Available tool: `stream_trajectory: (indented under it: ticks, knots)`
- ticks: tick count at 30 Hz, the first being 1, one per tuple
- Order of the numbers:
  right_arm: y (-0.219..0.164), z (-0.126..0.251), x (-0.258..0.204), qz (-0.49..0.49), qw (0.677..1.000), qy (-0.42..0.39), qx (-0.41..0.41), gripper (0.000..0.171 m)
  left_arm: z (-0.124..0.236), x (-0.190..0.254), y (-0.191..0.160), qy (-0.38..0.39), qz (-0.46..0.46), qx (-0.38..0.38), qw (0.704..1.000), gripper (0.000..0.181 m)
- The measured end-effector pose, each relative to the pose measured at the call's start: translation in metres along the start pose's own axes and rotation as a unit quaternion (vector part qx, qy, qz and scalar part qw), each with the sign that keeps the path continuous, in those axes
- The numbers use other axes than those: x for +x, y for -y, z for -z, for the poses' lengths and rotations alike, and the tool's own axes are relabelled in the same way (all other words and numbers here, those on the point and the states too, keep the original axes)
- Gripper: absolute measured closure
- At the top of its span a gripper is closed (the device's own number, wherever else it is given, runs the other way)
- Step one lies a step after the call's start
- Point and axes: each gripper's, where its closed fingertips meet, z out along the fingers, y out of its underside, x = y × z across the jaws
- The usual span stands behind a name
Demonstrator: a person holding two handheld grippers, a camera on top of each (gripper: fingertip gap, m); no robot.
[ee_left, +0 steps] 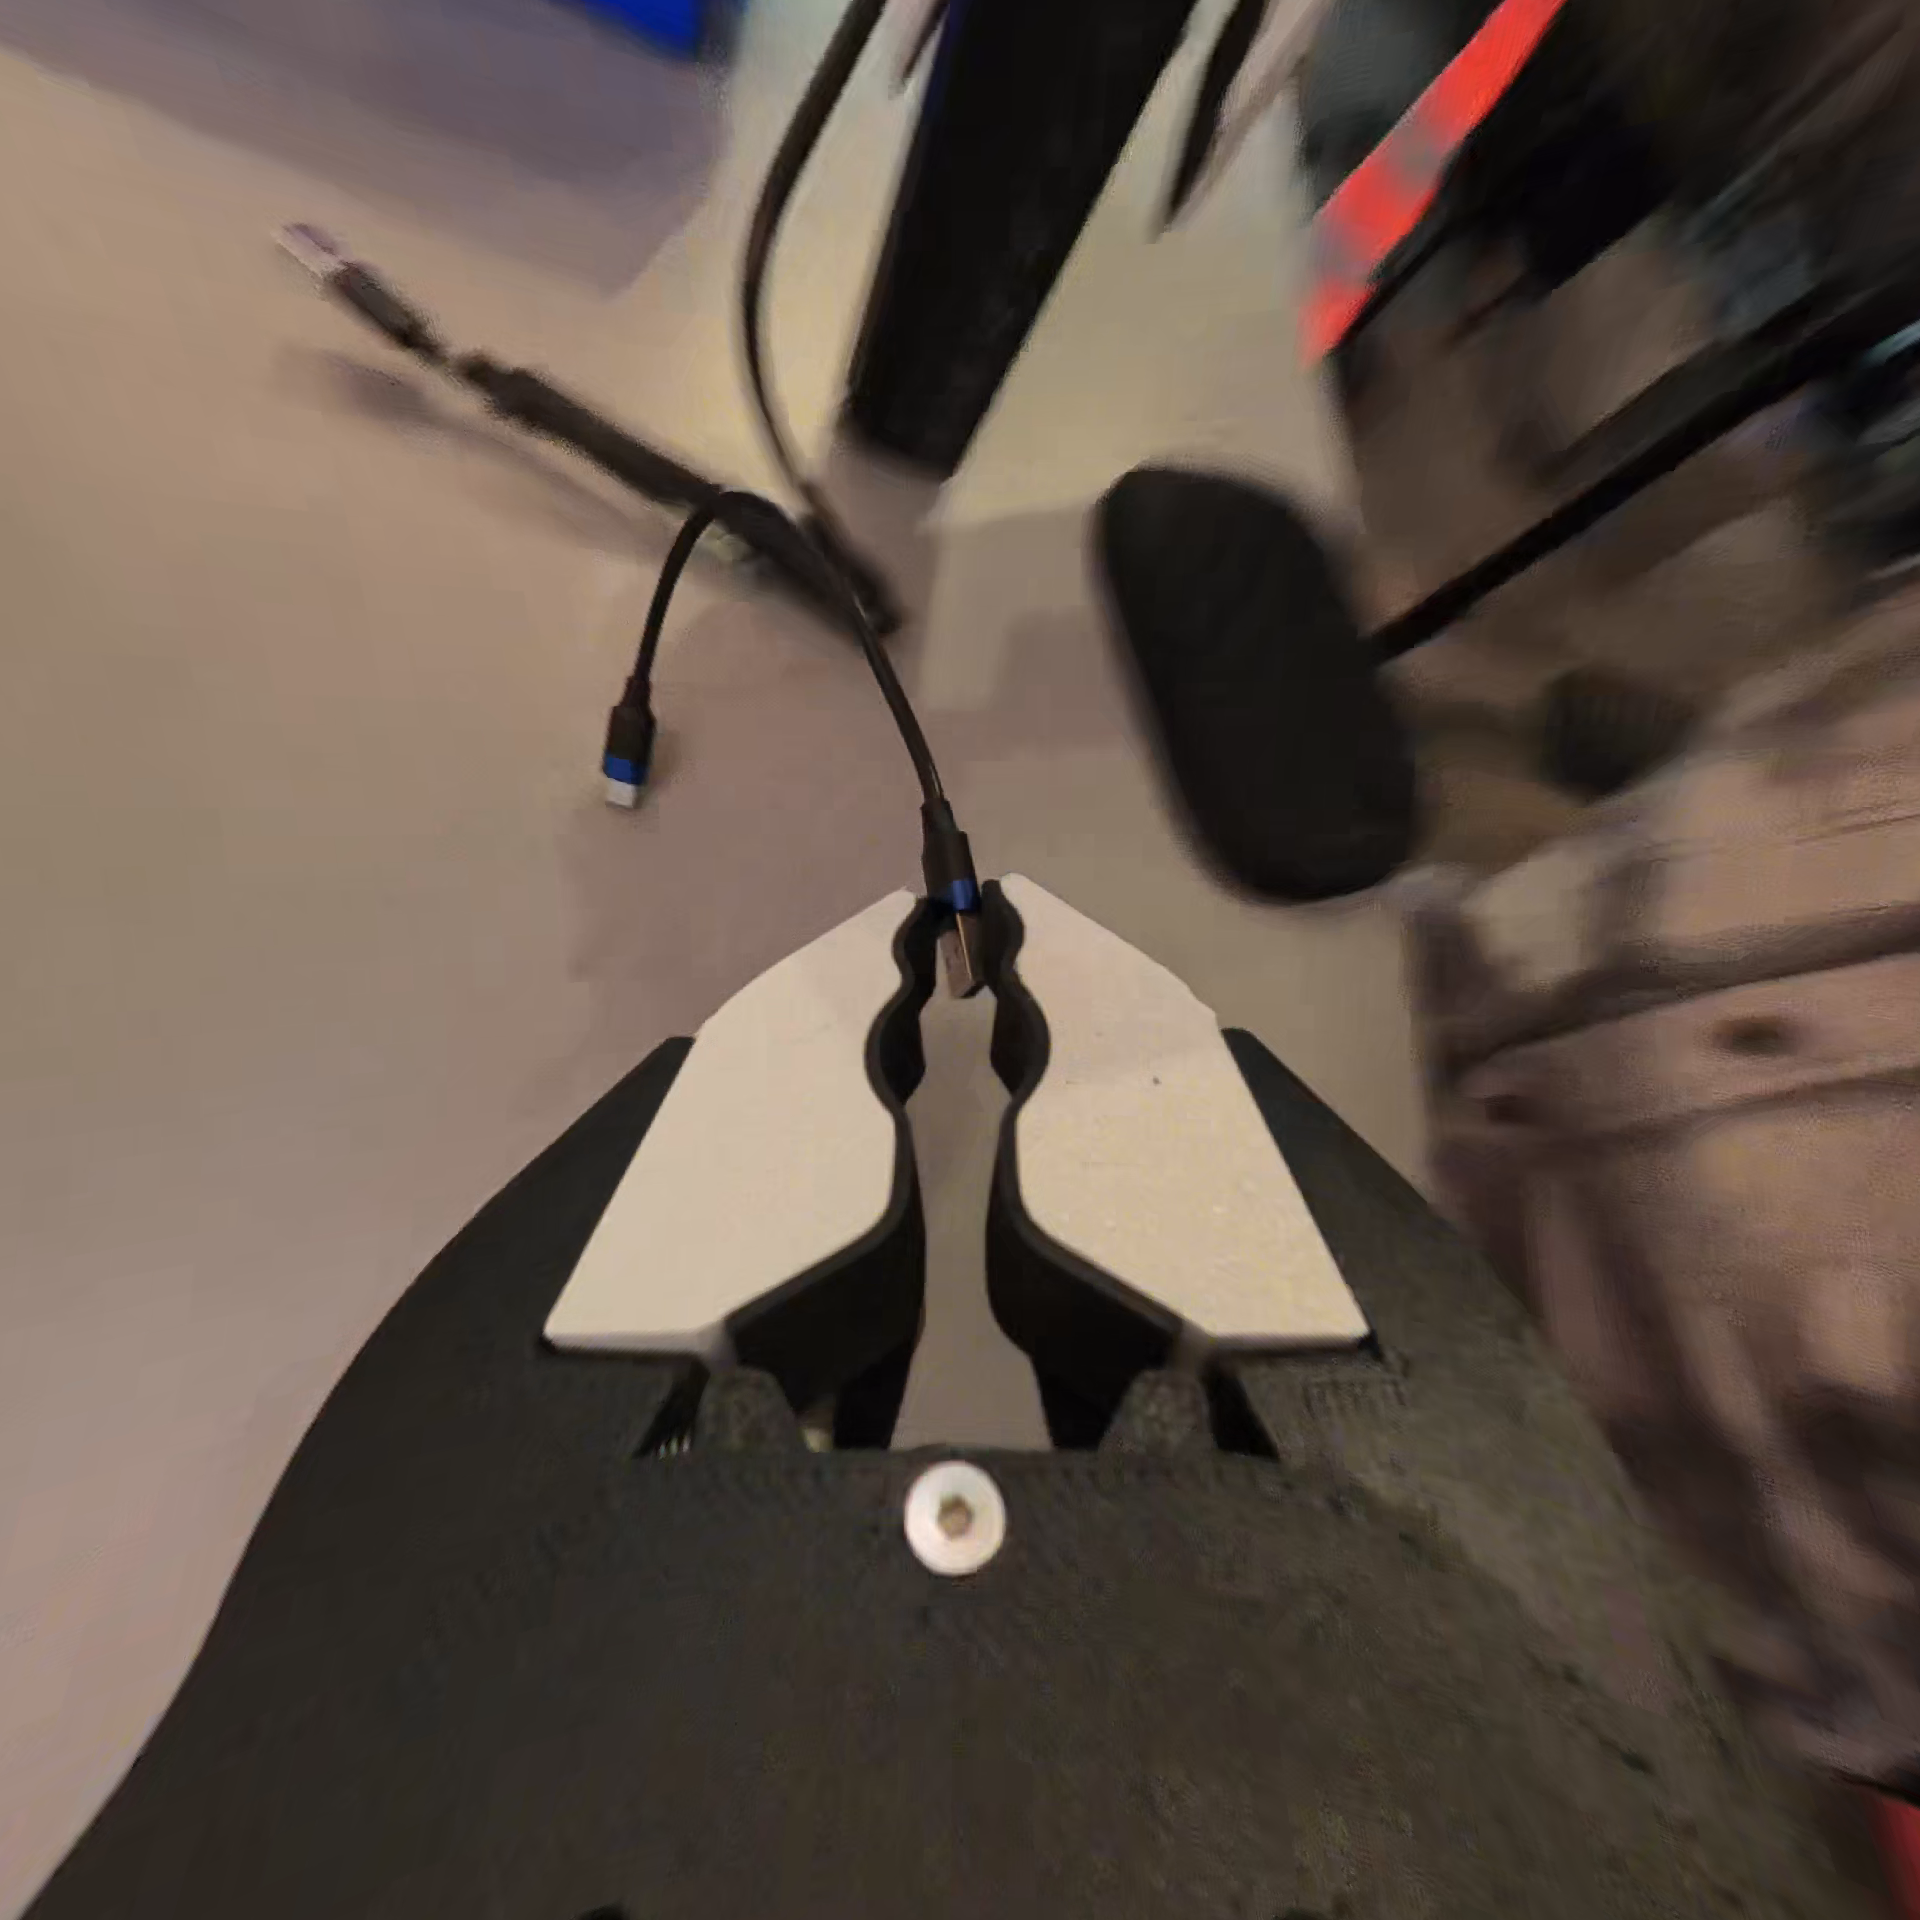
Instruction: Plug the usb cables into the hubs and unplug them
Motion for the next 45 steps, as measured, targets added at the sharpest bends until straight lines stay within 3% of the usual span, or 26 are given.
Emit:
stream_trajectory:
  ticks: [1, 3, 8, 12, 17, 21, 25, 28, 30, 33, 36, 39, 45]
  knots:
    - [0.000, 0.000, 0.000, 0.000, 1.000, 0.000, 0.001, 0.109, 0.006, 0.015, 0.007, -0.058, 0.039, 0.039, 0.997, 0.173]
    - [0.000, 0.000, 0.000, 0.000, 1.000, 0.000, 0.003, 0.109, 0.011, 0.019, 0.012, -0.095, 0.108, 0.101, 0.984, 0.174]
    - [0.004, -0.001, 0.000, 0.002, 1.000, 0.002, 0.014, 0.109, -0.007, -0.030, -0.051, 0.005, 0.198, 0.029, 0.980, 0.173]
    - [0.005, -0.002, -0.002, 0.004, 1.000, 0.003, 0.012, 0.109, -0.006, -0.059, -0.077, 0.116, 0.165, -0.046, 0.978, 0.172]
    - [0.006, -0.002, -0.002, 0.004, 1.000, 0.003, 0.013, 0.109, 0.009, -0.085, -0.069, 0.214, 0.093, -0.064, 0.970, 0.150]
    - [0.007, -0.002, -0.003, 0.007, 1.000, 0.003, 0.014, 0.109, 0.015, -0.074, -0.056, 0.228, -0.104, -0.106, 0.962, 0.146]
    - [0.006, -0.002, -0.003, 0.008, 1.000, 0.004, 0.013, 0.109, 0.025, -0.073, -0.028, 0.274, -0.382, -0.165, 0.867, 0.155]
    - [0.006, -0.002, -0.002, 0.006, 1.000, 0.006, 0.012, 0.109, 0.015, -0.067, -0.025, 0.240, -0.577, -0.237, 0.744, 0.150]
    - [0.006, -0.002, -0.002, 0.006, 1.000, 0.006, 0.012, 0.109, 0.006, -0.067, -0.030, 0.207, -0.661, -0.278, 0.666, 0.148]
    - [0.007, -0.003, -0.003, 0.008, 1.000, 0.007, 0.011, 0.109, -0.008, -0.061, -0.043, 0.138, -0.738, -0.306, 0.585, 0.145]
    - [0.008, -0.003, -0.004, 0.012, 1.000, 0.009, 0.011, 0.109, -0.014, -0.059, -0.049, 0.092, -0.775, -0.328, 0.532, 0.139]
    - [0.012, -0.005, -0.007, 0.020, 1.000, 0.015, 0.014, 0.109, -0.015, -0.062, -0.050, 0.053, -0.785, -0.354, 0.505, 0.137]
    - [0.014, -0.006, -0.009, 0.036, 0.999, 0.027, 0.014, 0.109, 0.000, -0.065, -0.038, 0.008, -0.772, -0.396, 0.497, 0.130]
